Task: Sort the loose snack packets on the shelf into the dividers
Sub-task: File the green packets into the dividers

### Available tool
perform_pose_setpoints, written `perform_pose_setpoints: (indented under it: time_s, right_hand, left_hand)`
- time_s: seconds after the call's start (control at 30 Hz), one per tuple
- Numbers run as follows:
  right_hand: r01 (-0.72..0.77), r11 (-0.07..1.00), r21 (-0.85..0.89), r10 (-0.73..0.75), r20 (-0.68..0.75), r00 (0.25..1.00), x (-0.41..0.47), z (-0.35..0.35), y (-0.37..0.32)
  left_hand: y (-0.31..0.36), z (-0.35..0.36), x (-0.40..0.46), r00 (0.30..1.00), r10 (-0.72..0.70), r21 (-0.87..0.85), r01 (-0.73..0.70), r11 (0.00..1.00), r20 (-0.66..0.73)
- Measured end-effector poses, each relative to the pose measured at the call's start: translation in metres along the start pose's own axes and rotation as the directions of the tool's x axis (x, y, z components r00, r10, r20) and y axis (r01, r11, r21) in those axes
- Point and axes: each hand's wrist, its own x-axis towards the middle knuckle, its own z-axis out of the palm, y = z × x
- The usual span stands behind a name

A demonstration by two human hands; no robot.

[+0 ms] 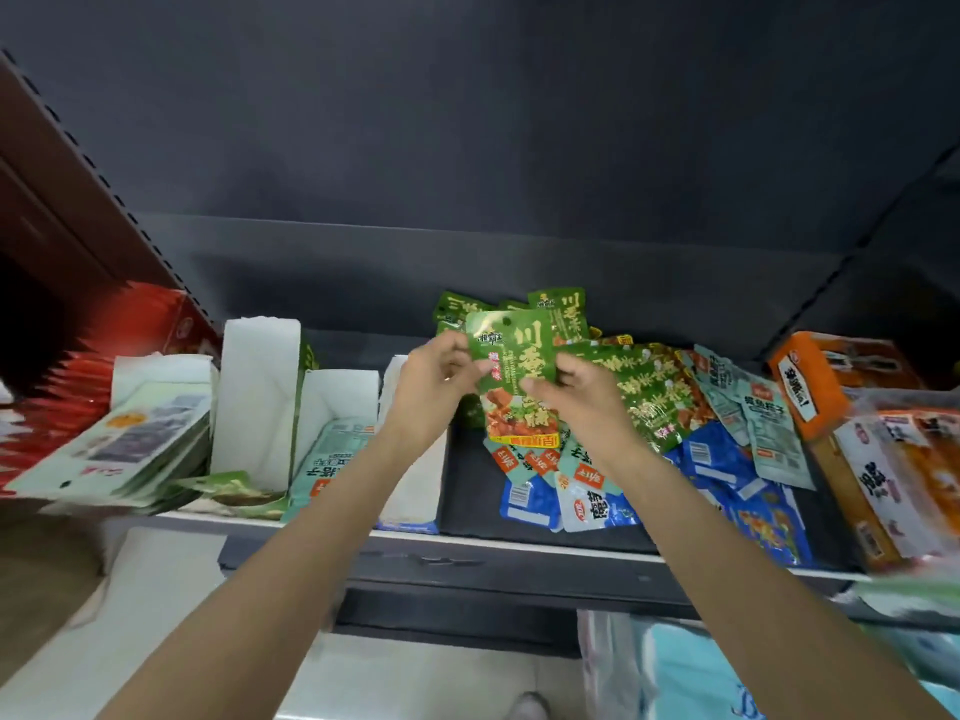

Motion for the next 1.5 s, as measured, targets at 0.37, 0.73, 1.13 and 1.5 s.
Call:
perform_pose_setpoints:
  time_s: [0.37, 0.73, 1.13, 1.5]
  right_hand:
    - [0.205, 0.979, -0.005, -0.205, 0.009, 0.979, -0.025, 0.146, -0.05]
    - [0.186, 0.94, -0.287, -0.164, 0.099, 0.982, -0.036, 0.251, -0.036]
    - [0.205, 0.798, -0.567, -0.057, 0.267, 0.962, -0.034, 0.246, -0.042]
    - [0.139, 0.841, -0.522, 0.129, 0.444, 0.887, -0.034, 0.237, -0.028]
  left_hand:
    - [0.008, -0.16, -0.064, 0.95, 0.292, 0.266, -0.256, 0.929, -0.107]
    - [-0.034, -0.257, -0.098, 0.979, 0.205, 0.533, -0.178, 0.827, 0.01]
    - [-0.042, -0.264, -0.082, 0.983, 0.095, 0.66, -0.176, 0.73, 0.158]
    - [-0.045, -0.258, -0.081, 0.911, -0.048, 0.833, -0.353, 0.426, 0.41]
